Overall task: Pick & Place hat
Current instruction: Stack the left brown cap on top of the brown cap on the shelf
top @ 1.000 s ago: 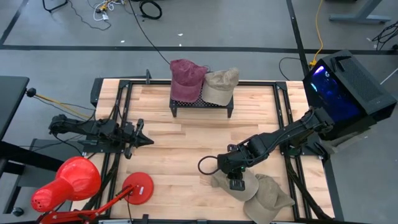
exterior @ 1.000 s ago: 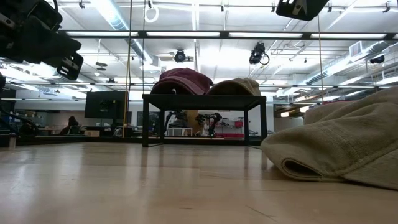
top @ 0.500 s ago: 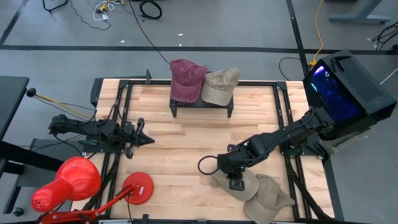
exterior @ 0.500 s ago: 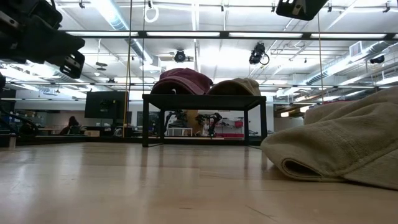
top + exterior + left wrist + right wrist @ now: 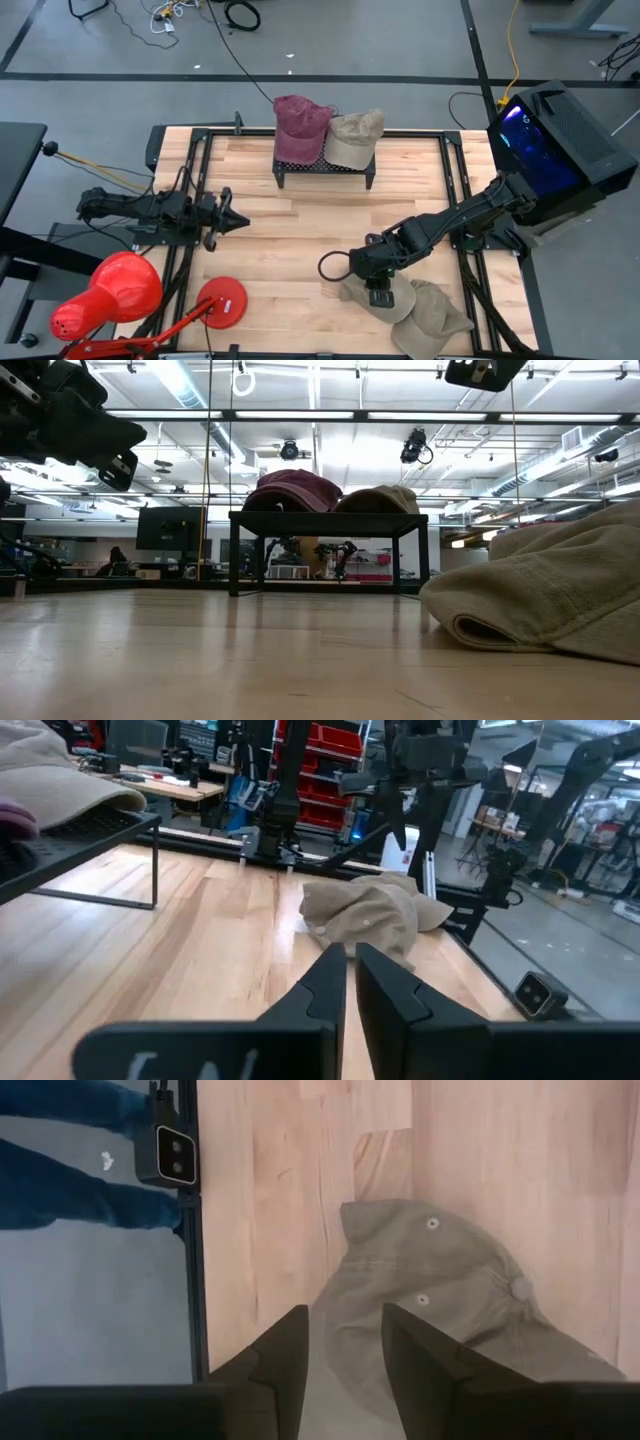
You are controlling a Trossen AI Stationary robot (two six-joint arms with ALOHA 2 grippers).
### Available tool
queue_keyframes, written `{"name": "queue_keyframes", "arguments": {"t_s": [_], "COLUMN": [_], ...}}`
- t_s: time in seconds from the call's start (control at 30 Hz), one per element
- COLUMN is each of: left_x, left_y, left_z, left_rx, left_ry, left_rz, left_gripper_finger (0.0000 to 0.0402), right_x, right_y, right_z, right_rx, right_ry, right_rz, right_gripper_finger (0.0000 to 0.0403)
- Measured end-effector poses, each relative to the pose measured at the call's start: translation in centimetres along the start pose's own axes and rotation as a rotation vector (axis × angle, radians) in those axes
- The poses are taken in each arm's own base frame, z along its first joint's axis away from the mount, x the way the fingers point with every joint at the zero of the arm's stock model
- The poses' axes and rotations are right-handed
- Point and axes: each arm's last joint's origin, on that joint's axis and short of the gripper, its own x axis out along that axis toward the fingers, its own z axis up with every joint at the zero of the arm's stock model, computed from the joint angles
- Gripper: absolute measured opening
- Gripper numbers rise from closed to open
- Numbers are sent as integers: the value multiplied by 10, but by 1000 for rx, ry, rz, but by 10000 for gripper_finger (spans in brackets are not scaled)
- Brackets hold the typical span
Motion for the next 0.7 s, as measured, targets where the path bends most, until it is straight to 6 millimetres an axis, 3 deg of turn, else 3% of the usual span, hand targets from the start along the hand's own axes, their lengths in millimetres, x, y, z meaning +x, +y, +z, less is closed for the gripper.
{"name": "queue_keyframes", "arguments": {"t_s": [0.4, 0.7], "left_x": [0, 0], "left_y": [0, 0], "left_z": [1, 1], "left_rx": [-54, -55], "left_ry": [-10, -11], "left_rz": [-1, -1], "left_gripper_finger": [39, 39], "right_x": [0, 0], "right_y": [0, -4], "right_z": [0, 0], "right_rx": [-265, -608], "right_ry": [-3, -6], "right_rz": [-3, -109], "right_gripper_finger": [134, 200]}}
